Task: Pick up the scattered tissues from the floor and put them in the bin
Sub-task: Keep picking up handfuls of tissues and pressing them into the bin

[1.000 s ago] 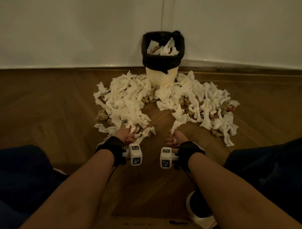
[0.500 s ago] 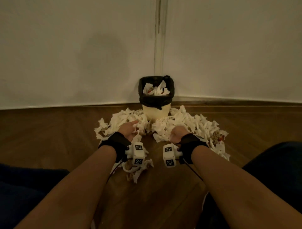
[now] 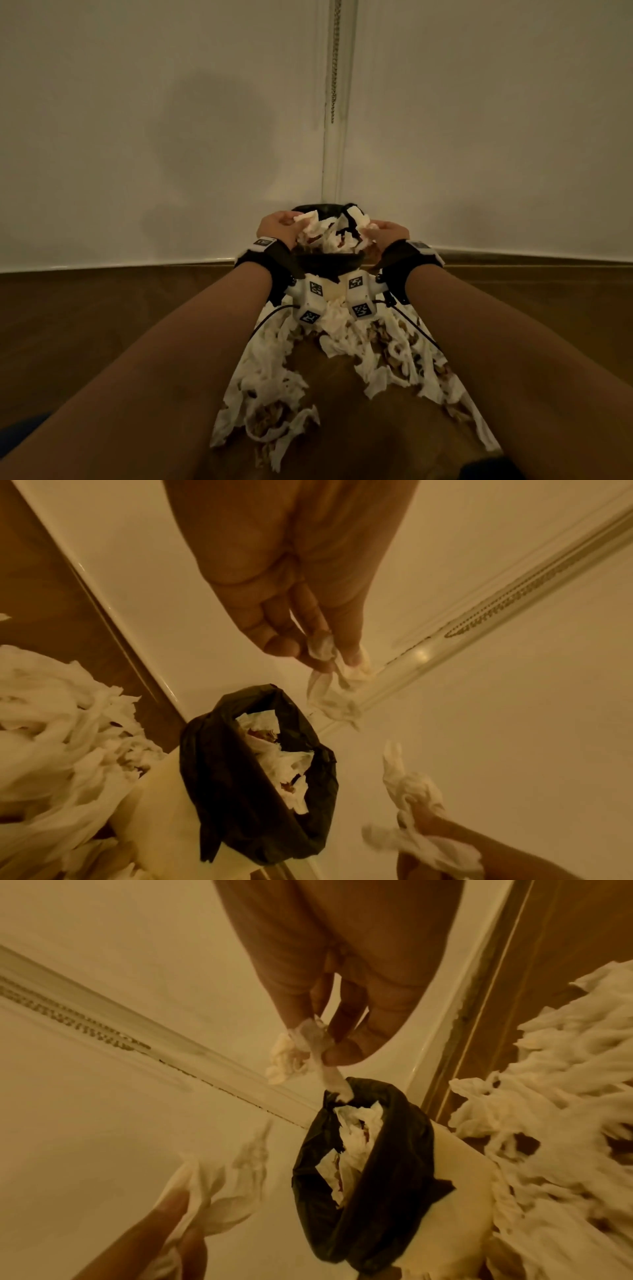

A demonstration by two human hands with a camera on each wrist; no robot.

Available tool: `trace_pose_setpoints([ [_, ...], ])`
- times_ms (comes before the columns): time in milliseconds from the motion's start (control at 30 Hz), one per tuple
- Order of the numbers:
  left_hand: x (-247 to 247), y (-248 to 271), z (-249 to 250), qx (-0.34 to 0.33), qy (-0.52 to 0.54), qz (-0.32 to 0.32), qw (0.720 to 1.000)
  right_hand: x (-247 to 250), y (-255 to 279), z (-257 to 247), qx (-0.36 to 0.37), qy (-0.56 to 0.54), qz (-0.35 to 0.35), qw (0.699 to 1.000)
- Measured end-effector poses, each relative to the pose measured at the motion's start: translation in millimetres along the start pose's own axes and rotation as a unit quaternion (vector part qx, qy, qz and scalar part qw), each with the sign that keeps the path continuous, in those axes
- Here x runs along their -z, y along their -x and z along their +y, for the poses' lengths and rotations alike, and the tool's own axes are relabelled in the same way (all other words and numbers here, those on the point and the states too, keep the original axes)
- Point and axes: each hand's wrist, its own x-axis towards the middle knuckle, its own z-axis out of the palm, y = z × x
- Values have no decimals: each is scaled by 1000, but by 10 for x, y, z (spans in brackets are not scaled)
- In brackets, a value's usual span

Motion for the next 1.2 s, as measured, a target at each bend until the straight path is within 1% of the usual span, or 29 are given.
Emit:
trace_pose_setpoints([
  [133, -211, -320, -122, 3, -52, 1, 999, -100, -403, 16, 3, 66, 6, 998],
  [200, -307, -457, -226, 7, -67, -16, 998, -185, -540, 61, 14, 86, 0, 996],
  [267, -392, -569, -338, 41, -30, -46, 998, -220, -648, 105, 18, 90, 19, 996],
  [333, -441, -621, -427, 88, 38, -69, 993, -292, -670, 167, 49, 166, 22, 985],
  [367, -445, -618, -447, 107, 70, -75, 989, -321, -690, 188, 24, 135, 10, 991],
  [400, -436, -608, -462, 119, 97, -80, 985, -327, -745, 206, 10, 95, -27, 995],
  [433, -423, -597, -486, 126, 123, -90, 980, -317, -767, 242, -5, 37, -37, 999],
  [500, -383, -541, -534, 145, 186, -100, 967, -299, -753, 296, -20, -64, -30, 997],
  [567, -319, -437, -573, 138, 184, -71, 971, -244, -658, 324, -48, -145, -37, 987],
  [633, -262, -324, -621, 131, 166, -49, 976, -181, -564, 377, -65, -244, -77, 965],
  [667, -230, -255, -651, 132, 159, -44, 977, -142, -494, 411, -67, -271, -79, 957],
  [700, -199, -185, -688, 135, 155, -41, 978, -111, -424, 438, -72, -272, -68, 957],
  [800, -83, 106, -819, 155, 151, -42, 975, -44, -139, 614, -72, -193, 10, 979],
  [867, -14, 334, -927, 170, 153, -44, 972, 6, 45, 801, -70, -149, 50, 985],
  [1067, 195, 1010, -1372, 203, 121, -34, 971, 110, 490, 1519, -127, -116, 57, 983],
  [1200, 282, 1345, -1793, 237, 81, -22, 968, 24, 720, 1976, -175, -67, 47, 981],
])
